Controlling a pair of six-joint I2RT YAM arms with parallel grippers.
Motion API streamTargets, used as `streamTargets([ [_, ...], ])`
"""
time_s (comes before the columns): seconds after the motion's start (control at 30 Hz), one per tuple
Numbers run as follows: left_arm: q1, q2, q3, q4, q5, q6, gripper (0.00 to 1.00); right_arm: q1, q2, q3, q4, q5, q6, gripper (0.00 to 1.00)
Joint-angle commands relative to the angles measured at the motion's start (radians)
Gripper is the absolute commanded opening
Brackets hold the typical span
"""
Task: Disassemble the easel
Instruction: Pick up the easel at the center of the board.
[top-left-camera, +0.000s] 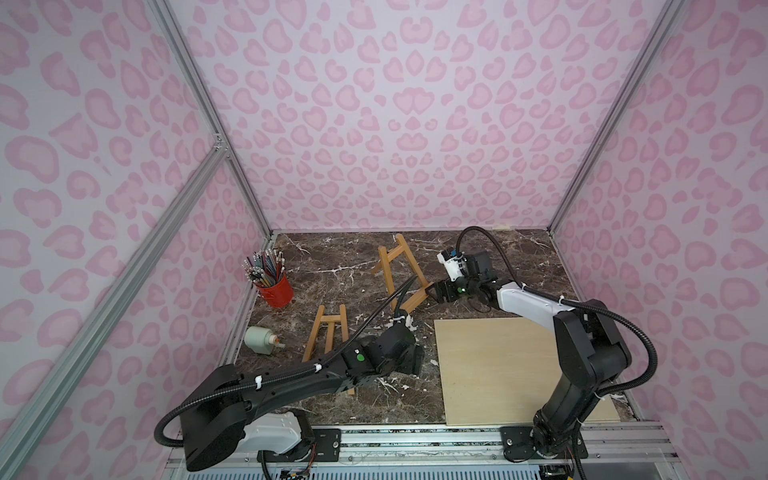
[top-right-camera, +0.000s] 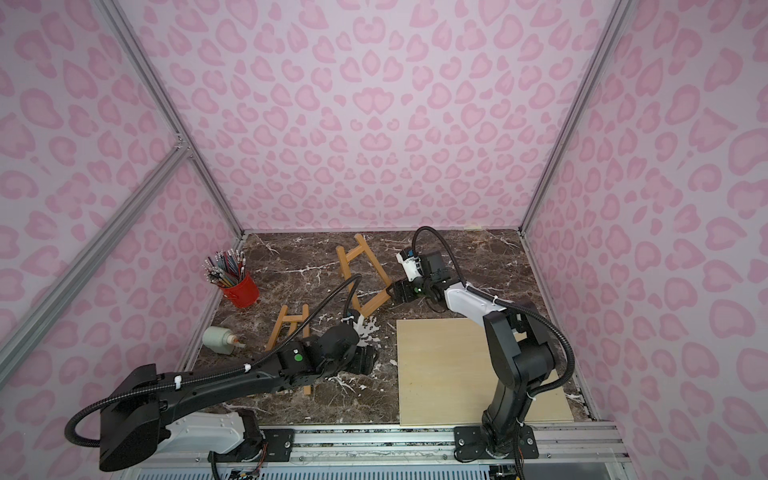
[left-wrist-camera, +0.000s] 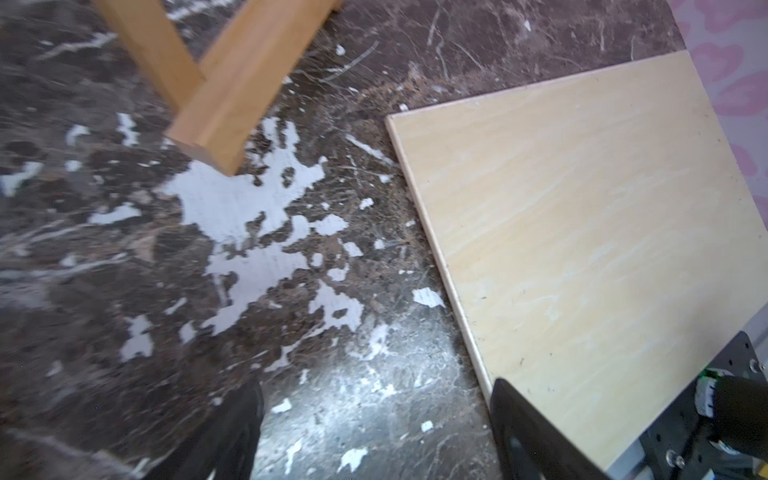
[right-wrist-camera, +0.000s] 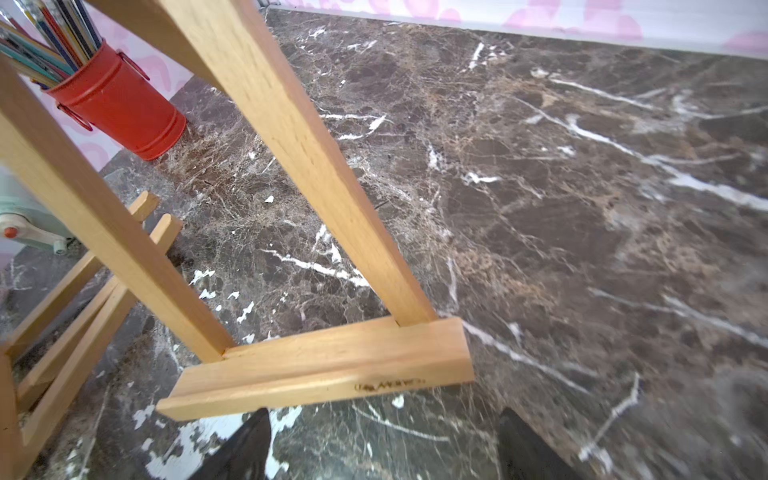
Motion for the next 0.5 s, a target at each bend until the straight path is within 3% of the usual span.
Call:
streamTargets([
  [0.0, 0.030, -0.087, -0.037, -0.029, -0.083, 0.046, 0.88, 0.028, 0.061, 0.047, 0.088, 0.017, -0.103, 0.85],
  [0.2, 0.104, -0.263, -0.100, -0.104, -0.110, 0.066, 0.89, 0.016, 0.144, 0.109, 0.183, -0.004, -0.133, 0.82],
  [0.47, 0.209, -0.386, -0.151, -0.126, -0.063, 0.094, 0.90, 0.024, 0.260, 0.227, 0.173, -0.136, -0.159, 0.66],
])
